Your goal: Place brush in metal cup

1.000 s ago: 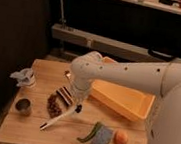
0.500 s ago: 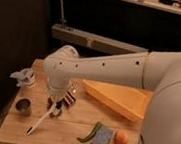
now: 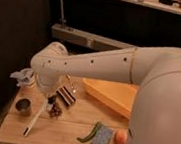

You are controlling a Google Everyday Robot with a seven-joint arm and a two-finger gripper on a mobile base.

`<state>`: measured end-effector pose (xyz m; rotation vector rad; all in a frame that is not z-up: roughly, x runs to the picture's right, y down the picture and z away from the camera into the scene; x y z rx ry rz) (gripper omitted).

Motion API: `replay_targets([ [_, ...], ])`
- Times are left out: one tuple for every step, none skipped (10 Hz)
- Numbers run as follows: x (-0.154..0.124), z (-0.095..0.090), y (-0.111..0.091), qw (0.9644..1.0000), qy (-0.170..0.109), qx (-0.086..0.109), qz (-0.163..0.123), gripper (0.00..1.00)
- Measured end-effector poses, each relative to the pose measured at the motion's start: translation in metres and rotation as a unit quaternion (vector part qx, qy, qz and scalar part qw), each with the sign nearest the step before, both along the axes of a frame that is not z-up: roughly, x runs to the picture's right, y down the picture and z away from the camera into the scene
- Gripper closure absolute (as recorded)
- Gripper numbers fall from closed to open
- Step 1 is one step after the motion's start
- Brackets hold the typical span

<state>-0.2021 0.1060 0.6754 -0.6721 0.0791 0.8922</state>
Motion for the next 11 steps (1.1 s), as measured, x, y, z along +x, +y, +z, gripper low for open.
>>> replay_targets([
  [-0.013,0.0,-0.002,0.9999,-0.01,0.001,-0.011,1.0],
  [-0.029,-0.002,-0.003,0.9994,-0.026,-0.002,-0.025,1.0],
  [-0.042,-0.003,-0.001,0.9984,-0.041,-0.012,-0.036,1.0],
  [-0.05,-0.003,-0.001,0.9975,-0.052,-0.017,-0.044,1.0],
  [-0.056,-0.001,0.0,0.9966,-0.06,-0.021,-0.053,1.0],
  [-0.064,0.0,-0.002,0.9955,-0.069,-0.022,-0.061,1.0],
  [-0.079,0.002,-0.006,0.9932,-0.086,-0.025,-0.074,1.0],
  [-0.09,0.004,-0.007,0.9908,-0.102,-0.03,-0.084,1.0],
  [-0.098,0.006,-0.008,0.9884,-0.116,-0.038,-0.09,1.0],
  [-0.103,0.011,-0.01,0.9854,-0.132,-0.052,-0.095,1.0],
  [-0.109,0.016,-0.011,0.9818,-0.147,-0.068,-0.098,1.0],
])
